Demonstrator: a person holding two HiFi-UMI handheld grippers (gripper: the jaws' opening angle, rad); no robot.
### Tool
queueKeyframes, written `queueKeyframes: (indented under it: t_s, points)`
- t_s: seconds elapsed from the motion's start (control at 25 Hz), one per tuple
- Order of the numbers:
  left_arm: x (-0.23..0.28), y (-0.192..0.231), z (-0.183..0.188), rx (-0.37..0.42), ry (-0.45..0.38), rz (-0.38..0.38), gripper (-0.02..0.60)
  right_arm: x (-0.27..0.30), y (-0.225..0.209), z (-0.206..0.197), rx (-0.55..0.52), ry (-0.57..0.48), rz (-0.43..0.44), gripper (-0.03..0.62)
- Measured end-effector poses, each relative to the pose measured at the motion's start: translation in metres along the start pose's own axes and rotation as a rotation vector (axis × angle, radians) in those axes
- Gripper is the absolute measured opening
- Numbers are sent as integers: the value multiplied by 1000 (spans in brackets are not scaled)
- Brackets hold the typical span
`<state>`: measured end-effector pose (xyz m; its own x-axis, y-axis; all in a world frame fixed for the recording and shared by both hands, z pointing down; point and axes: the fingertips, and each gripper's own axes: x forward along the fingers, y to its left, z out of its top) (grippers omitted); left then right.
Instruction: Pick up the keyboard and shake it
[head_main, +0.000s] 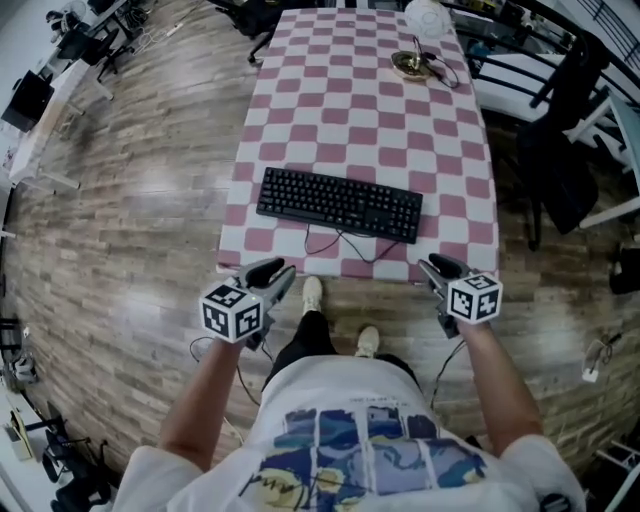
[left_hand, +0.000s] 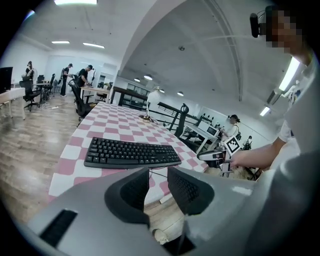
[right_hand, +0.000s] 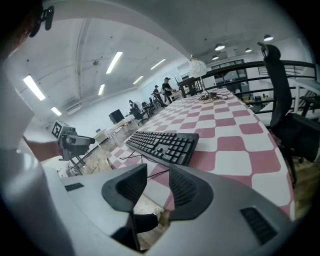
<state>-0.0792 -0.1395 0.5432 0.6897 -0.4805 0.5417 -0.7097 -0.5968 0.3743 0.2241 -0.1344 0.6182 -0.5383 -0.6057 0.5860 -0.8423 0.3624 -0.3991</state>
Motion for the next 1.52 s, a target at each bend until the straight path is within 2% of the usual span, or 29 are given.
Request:
queueKeyframes:
  t_s: [0.24,0.48,0.68,1.04,1.08,1.16,1.28,1.52]
  points:
    - [23,80,12,-31,42,-27,110,44,-28,0,71,50,-90,141]
    - [50,160,22,-45,117,-34,132,81,-44,22,142,33,-153,156]
    - [73,209,24,-68,183,-66,156,97,-50,24,197,39,-198,178]
    - [108,254,18,-105,266,-127,192,118,-61,32,252,43,-230,194]
    - [111,256,17,-112,271,-127,195,118,-64,32,256,47,-237,176]
    - [117,259,16,-124,281,-128,201,117,-65,31,260,53,-240,175]
    - [124,258,14,-140,293,-132,213,115,-70,33,242,74,-246,221]
    - [136,259,12,-163,311,-129,215,124,-86,28,289,104,-212,222]
